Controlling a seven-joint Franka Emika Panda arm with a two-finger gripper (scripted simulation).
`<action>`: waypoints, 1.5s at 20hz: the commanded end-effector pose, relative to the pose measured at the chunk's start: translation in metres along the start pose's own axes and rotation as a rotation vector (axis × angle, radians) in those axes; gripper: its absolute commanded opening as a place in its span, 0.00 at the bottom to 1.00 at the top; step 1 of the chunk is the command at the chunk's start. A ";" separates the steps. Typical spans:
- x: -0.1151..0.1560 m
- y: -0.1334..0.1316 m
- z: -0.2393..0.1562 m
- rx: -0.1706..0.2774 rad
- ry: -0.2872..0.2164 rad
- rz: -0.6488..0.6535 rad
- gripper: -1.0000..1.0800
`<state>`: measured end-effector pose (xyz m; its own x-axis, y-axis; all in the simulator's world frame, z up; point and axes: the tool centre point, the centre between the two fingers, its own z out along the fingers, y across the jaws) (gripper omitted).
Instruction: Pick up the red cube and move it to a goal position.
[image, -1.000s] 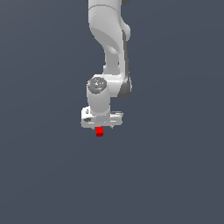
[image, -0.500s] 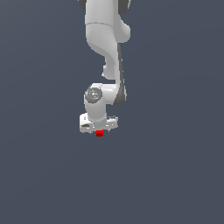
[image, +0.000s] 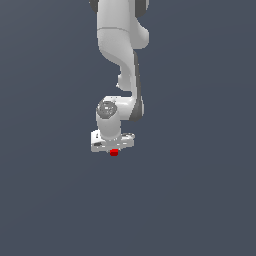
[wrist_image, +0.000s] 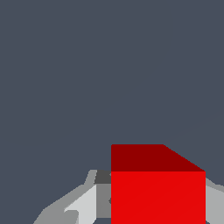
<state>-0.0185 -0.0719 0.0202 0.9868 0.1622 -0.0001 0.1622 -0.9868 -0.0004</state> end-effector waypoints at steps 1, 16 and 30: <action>0.000 0.000 0.000 0.000 0.000 0.000 0.00; -0.010 -0.027 -0.034 0.000 0.000 0.000 0.00; -0.037 -0.104 -0.134 -0.002 0.000 -0.001 0.00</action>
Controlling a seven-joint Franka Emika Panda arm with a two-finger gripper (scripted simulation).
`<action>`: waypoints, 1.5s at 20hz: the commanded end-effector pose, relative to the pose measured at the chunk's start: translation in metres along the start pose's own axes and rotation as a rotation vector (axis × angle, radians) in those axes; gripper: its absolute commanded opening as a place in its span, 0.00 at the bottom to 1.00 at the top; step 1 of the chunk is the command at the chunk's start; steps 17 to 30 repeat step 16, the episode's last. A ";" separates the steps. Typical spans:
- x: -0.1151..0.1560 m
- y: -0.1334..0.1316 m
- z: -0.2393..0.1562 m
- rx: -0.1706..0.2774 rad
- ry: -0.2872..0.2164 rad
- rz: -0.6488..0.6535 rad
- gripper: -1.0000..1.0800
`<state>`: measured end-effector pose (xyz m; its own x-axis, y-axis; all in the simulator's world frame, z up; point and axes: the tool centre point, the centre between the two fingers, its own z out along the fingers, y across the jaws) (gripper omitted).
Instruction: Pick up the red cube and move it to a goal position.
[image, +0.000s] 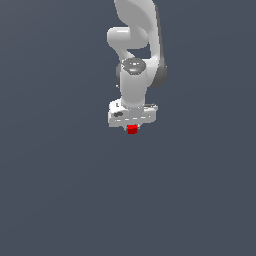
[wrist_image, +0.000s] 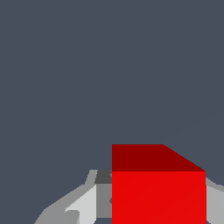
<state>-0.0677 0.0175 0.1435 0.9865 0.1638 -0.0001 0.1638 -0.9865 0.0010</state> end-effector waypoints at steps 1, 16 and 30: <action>-0.004 -0.012 -0.017 0.000 0.000 0.001 0.00; -0.011 -0.042 -0.056 0.001 0.000 0.001 0.00; -0.011 -0.042 -0.056 0.001 0.000 0.001 0.00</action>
